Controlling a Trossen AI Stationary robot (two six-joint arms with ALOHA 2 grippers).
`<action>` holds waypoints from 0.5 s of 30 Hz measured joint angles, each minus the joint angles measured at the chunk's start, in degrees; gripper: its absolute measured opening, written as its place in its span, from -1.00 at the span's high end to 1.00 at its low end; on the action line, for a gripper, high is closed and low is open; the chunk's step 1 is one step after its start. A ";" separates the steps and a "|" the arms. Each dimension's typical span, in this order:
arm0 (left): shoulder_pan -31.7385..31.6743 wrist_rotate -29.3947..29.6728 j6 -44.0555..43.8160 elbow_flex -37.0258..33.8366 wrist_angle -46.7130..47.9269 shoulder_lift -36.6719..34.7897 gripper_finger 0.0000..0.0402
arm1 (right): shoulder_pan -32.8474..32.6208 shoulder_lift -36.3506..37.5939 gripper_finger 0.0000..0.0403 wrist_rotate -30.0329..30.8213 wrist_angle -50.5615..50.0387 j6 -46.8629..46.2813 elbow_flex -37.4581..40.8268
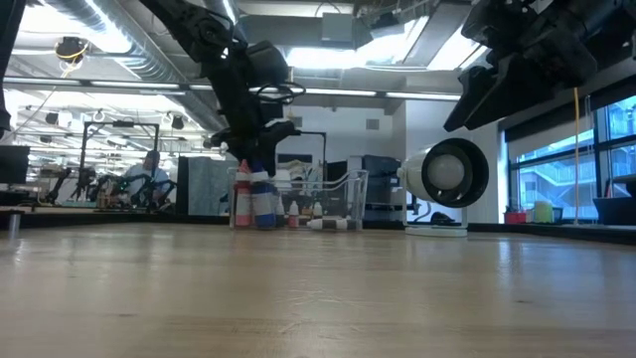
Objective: Pick & Place food coloring
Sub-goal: Put the purple food coloring bottle into the transparent bin, then return to Home Position
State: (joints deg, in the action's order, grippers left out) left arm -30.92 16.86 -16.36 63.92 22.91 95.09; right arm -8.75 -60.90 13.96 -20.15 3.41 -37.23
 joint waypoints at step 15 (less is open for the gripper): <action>0.11 -0.48 4.68 0.09 -4.71 -6.85 0.20 | 0.00 0.00 -0.37 0.00 -0.04 0.08 0.00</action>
State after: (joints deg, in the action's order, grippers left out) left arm -30.81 16.38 -11.68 64.01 18.20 88.24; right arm -8.75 -60.90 13.96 -20.18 3.49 -37.23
